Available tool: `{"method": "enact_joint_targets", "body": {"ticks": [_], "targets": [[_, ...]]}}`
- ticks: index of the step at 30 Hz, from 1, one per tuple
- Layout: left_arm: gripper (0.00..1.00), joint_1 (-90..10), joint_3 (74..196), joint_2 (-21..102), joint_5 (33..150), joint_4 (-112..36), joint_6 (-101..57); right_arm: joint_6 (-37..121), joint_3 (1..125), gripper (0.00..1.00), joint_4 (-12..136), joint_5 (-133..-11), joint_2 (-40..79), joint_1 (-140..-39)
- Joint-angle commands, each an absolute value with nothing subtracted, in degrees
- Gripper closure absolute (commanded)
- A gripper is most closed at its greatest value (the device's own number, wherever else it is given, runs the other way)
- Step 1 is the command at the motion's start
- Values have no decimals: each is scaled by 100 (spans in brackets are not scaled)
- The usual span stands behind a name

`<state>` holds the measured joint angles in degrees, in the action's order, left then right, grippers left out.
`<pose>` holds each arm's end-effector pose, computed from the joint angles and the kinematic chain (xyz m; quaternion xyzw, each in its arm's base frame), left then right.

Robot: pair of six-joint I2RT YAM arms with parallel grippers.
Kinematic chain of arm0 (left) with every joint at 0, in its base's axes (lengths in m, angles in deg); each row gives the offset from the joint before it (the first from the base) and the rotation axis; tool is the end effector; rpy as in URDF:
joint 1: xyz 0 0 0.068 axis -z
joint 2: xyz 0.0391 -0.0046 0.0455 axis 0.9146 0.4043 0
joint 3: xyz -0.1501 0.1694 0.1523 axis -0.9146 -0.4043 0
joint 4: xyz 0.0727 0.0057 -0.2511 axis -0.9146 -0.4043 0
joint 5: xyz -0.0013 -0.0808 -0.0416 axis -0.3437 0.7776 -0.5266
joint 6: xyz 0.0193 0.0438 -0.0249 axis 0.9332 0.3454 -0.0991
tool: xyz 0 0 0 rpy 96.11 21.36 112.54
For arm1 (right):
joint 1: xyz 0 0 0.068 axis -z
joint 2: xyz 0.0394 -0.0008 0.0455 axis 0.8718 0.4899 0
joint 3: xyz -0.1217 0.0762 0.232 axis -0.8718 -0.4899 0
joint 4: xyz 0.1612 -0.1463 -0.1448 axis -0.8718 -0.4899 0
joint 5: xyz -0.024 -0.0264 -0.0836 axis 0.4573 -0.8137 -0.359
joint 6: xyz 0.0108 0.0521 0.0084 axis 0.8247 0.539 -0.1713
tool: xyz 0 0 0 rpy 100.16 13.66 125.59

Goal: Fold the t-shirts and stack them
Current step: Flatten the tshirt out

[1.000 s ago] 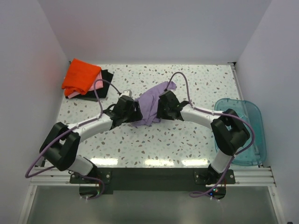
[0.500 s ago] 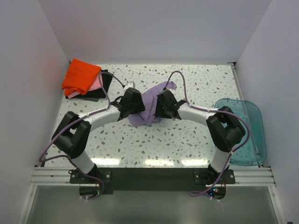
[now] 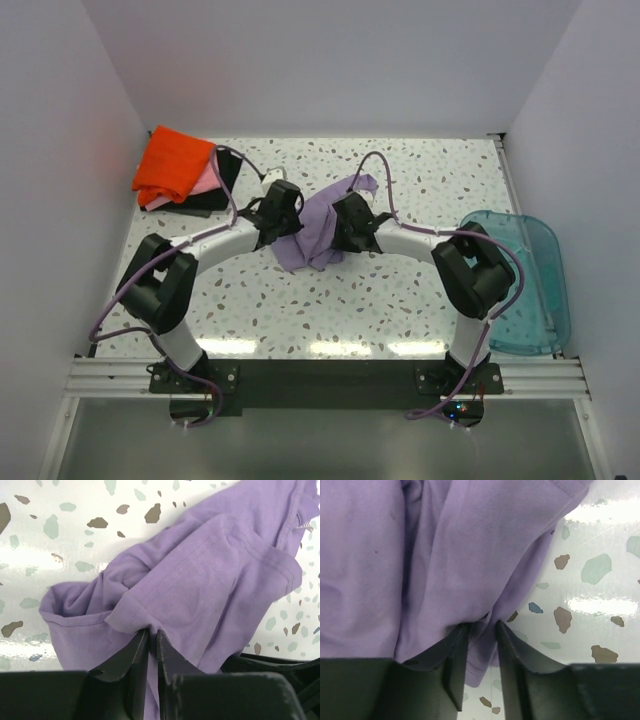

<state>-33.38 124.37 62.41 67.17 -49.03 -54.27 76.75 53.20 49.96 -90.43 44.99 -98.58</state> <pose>0.3116 -0.1888 0.2015 -0.1410 0.9064 -0.1314 0.3760 0.3084 0.2318 0.1661 0.0601 0.9422 0.1325 0.3019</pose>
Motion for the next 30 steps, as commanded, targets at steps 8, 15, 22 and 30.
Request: {"method": "enact_joint_targets", "body": {"ticks": [8, 15, 22, 30], "targets": [[100, -3662, 12797, 6031, 6415, -5207, -5215, 7734, 5525, 100, 4792, -9611, 4250, -9819], [100, -4434, 12956, 5222, 6415, -5577, -4995, 7479, 5262, 100, 4150, -9797, 3003, -9250], [100, -5568, 13052, 4239, 6835, -5946, -4793, 7040, 5393, 100, 3272, -10148, 1605, -8616], [100, -6009, 13193, 3736, 7100, -6184, -4660, 6793, 6122, 100, 2700, -10201, 821, -8387]]}}
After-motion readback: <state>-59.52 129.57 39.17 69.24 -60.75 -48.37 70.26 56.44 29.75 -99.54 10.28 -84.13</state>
